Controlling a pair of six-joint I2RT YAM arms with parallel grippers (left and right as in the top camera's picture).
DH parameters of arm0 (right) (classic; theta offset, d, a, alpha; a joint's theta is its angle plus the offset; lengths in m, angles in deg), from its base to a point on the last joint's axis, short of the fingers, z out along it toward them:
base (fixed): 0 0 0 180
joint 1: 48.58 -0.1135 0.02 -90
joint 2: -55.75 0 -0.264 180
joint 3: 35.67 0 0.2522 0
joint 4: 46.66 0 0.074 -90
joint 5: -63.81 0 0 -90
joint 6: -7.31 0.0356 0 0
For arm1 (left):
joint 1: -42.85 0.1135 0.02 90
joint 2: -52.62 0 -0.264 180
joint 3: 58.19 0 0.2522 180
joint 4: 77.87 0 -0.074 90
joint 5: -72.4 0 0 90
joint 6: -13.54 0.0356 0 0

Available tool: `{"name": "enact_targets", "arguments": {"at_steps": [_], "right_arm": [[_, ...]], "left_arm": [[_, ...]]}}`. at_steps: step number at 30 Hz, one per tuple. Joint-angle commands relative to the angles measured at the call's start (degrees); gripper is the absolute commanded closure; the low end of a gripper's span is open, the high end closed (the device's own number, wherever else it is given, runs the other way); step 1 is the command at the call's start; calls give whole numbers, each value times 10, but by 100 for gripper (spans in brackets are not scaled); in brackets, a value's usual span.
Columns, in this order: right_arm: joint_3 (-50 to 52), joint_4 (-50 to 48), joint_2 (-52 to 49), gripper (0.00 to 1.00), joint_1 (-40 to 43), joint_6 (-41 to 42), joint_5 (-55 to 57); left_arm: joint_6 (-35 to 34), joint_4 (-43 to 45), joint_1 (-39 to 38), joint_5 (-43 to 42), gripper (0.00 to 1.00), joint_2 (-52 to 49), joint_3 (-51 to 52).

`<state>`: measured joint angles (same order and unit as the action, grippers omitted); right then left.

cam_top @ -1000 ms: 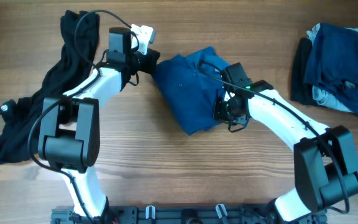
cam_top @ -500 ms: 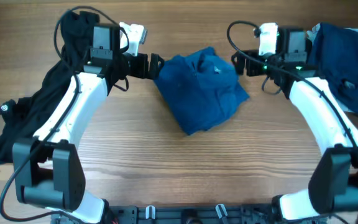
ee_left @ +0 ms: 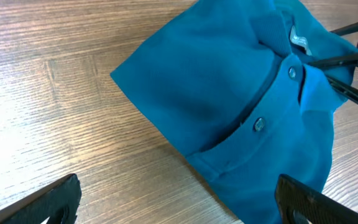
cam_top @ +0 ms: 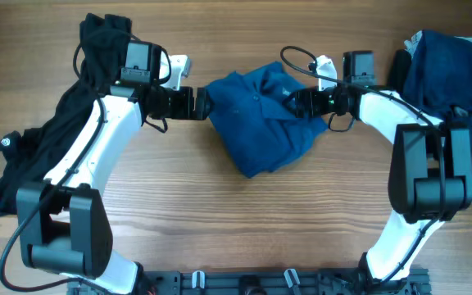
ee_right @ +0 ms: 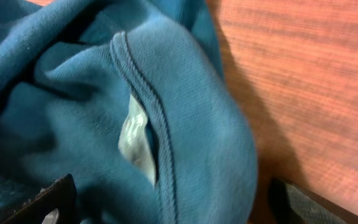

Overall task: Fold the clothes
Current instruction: 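Grasp the folded teal shirt with the right gripper and lift it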

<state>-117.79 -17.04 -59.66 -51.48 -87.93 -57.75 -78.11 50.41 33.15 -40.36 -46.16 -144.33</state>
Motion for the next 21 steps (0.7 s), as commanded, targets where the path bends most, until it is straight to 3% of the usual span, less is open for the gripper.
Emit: {"name": "enact_targets", "arguments": {"at_steps": [1,5,10,16,21], "right_arm": [[4,68,-23,4,-1,82,-29],[4,144,-23,17,-9,155,-51],[4,192,-23,17,-67,212,-45],[4,102,-24,4,-124,174,78],[4,63,-24,8,-124,81,102]], "left_arm": [[-6,-5,2,-1,0,2,-1],[-6,-5,2,-1,0,2,-1],[-6,-5,2,-1,0,2,-1],[-5,-5,2,-1,0,2,-1],[-5,-4,2,-1,0,2,-1]]}}
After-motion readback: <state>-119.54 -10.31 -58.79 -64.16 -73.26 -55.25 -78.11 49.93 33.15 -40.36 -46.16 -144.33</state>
